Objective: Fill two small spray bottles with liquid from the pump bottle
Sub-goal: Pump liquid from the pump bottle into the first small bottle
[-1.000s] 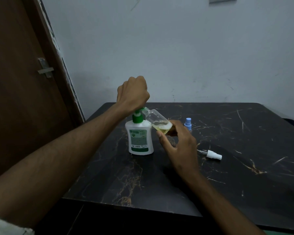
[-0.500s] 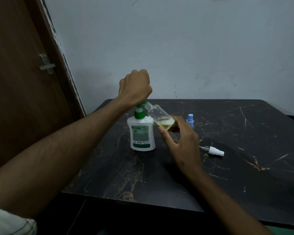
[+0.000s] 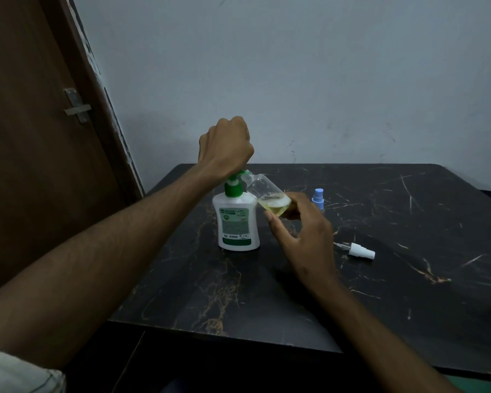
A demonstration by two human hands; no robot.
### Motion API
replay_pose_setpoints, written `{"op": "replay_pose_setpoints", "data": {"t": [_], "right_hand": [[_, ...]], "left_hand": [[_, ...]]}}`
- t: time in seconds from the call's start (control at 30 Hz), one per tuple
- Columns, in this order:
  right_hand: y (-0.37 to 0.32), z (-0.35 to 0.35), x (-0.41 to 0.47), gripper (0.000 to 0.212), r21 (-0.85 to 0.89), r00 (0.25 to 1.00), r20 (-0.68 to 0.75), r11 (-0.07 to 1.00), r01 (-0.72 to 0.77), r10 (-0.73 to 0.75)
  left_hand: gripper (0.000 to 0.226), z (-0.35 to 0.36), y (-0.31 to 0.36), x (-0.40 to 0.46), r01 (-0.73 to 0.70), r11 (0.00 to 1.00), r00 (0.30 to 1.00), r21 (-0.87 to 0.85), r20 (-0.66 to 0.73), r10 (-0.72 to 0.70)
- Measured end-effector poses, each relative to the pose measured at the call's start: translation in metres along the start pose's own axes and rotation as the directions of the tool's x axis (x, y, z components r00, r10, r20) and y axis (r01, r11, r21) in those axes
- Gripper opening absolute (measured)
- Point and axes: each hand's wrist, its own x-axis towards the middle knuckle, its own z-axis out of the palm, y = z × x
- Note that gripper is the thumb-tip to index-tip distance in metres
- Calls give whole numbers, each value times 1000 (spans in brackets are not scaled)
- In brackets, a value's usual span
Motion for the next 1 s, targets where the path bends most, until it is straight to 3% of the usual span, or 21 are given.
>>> {"op": "replay_pose_setpoints", "data": {"t": [0.57, 1.0], "right_hand": [[0, 0, 0, 30, -8, 1000, -9, 1000, -2, 2], [1, 0, 0, 39, -7, 1000, 12, 1000, -15, 15]], "left_hand": [[18, -8, 5, 1, -2, 1000, 1000, -4, 7, 2], [17, -4, 6, -1, -13, 1000, 1000, 1, 14, 13]]}}
